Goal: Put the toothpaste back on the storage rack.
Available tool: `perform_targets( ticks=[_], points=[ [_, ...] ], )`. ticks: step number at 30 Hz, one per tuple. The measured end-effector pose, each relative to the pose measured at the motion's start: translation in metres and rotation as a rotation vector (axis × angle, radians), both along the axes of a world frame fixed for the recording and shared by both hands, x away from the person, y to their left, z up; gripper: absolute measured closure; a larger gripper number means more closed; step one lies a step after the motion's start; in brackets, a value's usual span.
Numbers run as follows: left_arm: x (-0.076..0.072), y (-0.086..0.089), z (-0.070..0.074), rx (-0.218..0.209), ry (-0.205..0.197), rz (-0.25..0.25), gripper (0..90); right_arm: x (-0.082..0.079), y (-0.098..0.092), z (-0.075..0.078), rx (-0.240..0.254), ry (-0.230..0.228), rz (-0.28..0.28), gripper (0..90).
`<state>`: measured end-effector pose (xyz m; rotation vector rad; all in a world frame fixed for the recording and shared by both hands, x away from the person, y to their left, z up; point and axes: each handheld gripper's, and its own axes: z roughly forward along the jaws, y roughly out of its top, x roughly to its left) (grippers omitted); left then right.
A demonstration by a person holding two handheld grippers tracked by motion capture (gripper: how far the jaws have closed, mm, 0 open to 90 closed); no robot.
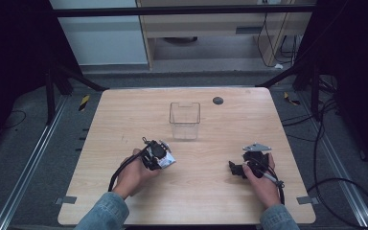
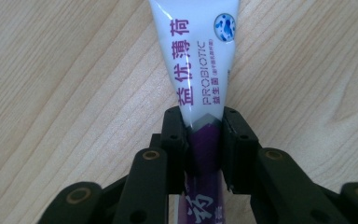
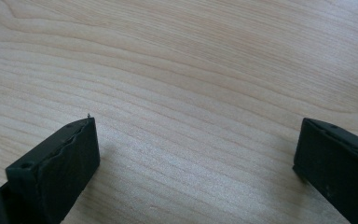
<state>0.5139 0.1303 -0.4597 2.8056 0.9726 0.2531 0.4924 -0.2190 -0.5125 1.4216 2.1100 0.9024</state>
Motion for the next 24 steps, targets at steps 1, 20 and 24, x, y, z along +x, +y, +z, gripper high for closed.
perform_targets(
  ticks=[1, 20, 24],
  points=[
    [0.000, 0.000, 0.001, -0.004, -0.002, 0.001, 74.4, 0.000, 0.000, 0.000, 0.001, 0.001, -0.001, 0.4],
    [-0.008, -0.002, 0.064, -0.155, -0.115, -0.018, 78.9, 0.000, 0.000, 0.000, -0.001, 0.000, 0.001, 0.4],
    [-0.007, -0.001, 0.069, -0.176, -0.114, -0.017, 78.9, 0.000, 0.000, 0.000, -0.001, 0.000, 0.001, 0.3]
  ],
)
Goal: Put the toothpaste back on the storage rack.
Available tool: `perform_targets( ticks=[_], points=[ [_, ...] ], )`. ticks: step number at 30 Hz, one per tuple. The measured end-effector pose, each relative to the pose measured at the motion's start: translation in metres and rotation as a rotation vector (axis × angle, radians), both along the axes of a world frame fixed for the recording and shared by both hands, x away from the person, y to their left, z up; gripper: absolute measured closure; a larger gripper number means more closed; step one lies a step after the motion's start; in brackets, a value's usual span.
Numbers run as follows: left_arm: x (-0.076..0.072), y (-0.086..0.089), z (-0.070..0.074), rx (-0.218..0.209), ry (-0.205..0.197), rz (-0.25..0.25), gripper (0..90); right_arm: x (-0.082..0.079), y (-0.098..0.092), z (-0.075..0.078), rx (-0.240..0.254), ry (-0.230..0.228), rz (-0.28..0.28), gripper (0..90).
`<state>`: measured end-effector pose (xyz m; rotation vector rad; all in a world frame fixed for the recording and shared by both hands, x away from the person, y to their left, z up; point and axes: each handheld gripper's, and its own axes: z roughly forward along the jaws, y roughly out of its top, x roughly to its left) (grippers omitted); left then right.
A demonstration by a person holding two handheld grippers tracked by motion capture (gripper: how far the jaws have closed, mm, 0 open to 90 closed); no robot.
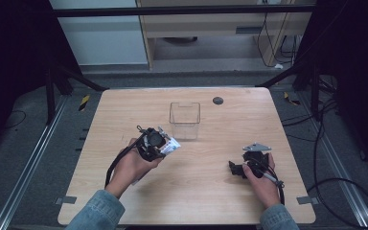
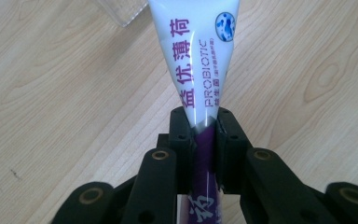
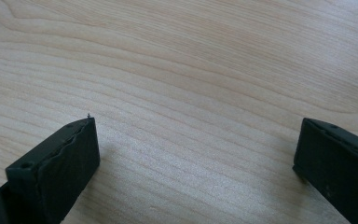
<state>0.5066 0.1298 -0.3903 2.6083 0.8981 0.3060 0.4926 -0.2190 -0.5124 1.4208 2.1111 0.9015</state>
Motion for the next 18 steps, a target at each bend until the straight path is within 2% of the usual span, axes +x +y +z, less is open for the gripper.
perform_targets(
  ticks=[8, 12, 14, 18],
  points=[
    [0.003, 0.001, 0.013, -0.027, -0.020, 0.005, 79.0, 0.000, 0.000, 0.000, -0.001, 0.000, 0.000, 0.3],
    [0.005, 0.001, 0.018, -0.019, -0.028, 0.008, 79.0, 0.000, 0.000, 0.000, -0.001, 0.000, 0.000, 0.3],
    [0.007, 0.001, 0.020, -0.034, -0.028, 0.013, 79.0, 0.000, 0.000, 0.000, -0.001, 0.000, 0.000, 0.4],
    [0.011, -0.001, 0.028, -0.031, -0.042, 0.007, 79.0, 0.000, 0.000, 0.000, -0.004, -0.003, 0.002, 0.4]
  ],
)
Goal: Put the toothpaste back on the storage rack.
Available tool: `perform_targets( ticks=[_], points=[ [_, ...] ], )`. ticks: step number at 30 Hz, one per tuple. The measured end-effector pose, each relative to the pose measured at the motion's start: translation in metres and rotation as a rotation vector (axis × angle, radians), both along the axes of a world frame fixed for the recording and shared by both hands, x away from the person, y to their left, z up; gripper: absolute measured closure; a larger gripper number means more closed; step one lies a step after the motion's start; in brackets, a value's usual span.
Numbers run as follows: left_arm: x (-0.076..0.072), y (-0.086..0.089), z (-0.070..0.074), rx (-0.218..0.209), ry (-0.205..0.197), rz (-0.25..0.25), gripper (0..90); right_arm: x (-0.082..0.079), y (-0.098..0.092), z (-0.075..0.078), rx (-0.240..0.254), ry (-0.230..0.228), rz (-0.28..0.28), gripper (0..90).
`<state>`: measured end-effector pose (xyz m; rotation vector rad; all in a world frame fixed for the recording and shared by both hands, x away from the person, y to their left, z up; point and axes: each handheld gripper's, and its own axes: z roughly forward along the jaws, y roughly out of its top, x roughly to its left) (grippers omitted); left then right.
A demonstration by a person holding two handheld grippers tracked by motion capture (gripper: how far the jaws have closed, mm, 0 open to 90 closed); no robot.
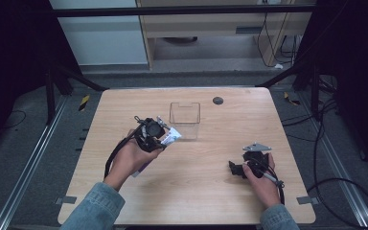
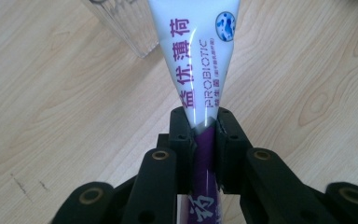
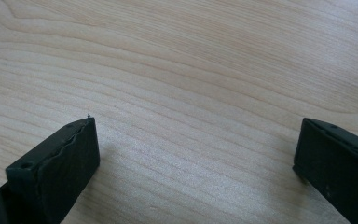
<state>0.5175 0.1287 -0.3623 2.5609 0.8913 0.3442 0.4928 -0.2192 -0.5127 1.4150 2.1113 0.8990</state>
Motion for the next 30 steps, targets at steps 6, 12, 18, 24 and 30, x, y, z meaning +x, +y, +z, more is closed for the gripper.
perform_targets(
  ticks=[6, 12, 18, 24, 30],
  points=[
    [0.003, -0.002, 0.010, -0.011, -0.011, -0.002, 79.0, 0.000, 0.000, 0.000, -0.001, 0.001, 0.001, 0.4],
    [0.004, -0.004, 0.022, -0.040, -0.033, 0.001, 79.0, 0.000, 0.000, 0.000, -0.002, 0.000, 0.001, 0.4],
    [0.004, -0.008, 0.033, -0.056, -0.055, -0.004, 79.0, 0.000, 0.000, 0.000, -0.003, 0.000, 0.001, 0.4],
    [0.006, -0.017, 0.044, -0.083, -0.072, -0.020, 79.0, 0.000, 0.000, 0.000, -0.001, 0.002, 0.001, 0.4],
    [0.009, -0.018, 0.048, -0.116, -0.074, -0.016, 79.0, 0.000, 0.000, 0.000, -0.003, -0.001, 0.002, 0.4]
  ],
)
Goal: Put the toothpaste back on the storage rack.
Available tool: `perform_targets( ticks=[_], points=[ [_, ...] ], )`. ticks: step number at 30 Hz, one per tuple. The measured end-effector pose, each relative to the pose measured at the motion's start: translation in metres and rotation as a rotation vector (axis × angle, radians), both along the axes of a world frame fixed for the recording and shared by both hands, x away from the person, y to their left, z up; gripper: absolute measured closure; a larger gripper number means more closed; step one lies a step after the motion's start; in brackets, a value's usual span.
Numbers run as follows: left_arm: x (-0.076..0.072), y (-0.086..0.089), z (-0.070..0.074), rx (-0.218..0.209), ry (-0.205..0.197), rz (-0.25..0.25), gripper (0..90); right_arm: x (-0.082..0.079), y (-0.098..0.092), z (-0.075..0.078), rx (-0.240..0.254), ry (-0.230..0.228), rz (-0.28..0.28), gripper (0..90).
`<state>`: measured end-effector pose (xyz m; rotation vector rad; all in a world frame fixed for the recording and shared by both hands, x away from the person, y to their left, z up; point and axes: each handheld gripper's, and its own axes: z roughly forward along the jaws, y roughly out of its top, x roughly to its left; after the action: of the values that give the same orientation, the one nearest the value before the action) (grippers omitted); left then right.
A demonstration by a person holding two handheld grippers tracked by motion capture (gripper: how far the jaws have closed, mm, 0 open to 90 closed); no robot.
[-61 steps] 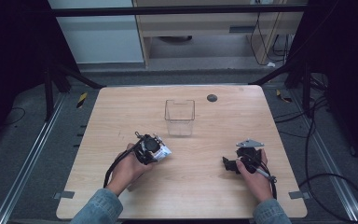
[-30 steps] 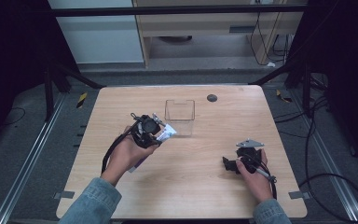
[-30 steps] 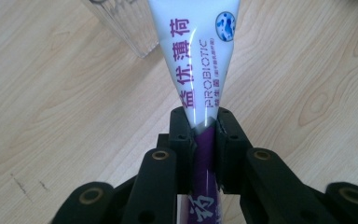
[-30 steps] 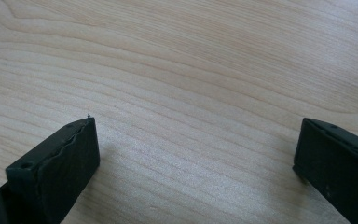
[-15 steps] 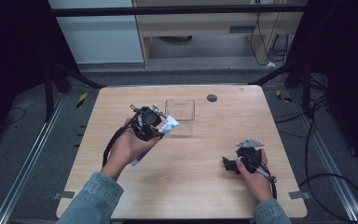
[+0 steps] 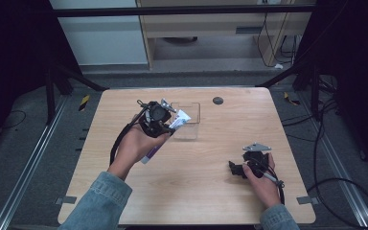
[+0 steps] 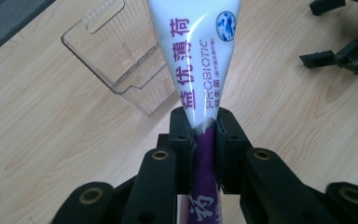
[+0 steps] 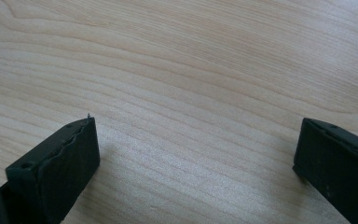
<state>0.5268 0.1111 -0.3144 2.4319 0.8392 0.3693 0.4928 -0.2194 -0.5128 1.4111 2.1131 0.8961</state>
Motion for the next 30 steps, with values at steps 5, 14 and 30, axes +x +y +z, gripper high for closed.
perform_targets(
  ticks=[5, 14, 30],
  points=[
    [0.003, 0.000, 0.003, -0.026, -0.009, 0.018, 79.0, 0.000, 0.000, -0.001, -0.008, -0.007, 0.003, 0.4],
    [0.002, -0.001, 0.017, -0.049, -0.044, 0.030, 79.0, 0.000, 0.000, 0.000, -0.003, -0.003, 0.000, 0.4],
    [0.021, -0.011, 0.024, -0.071, -0.090, 0.058, 78.9, 0.000, 0.000, 0.000, -0.003, -0.002, 0.001, 0.4]
  ],
)
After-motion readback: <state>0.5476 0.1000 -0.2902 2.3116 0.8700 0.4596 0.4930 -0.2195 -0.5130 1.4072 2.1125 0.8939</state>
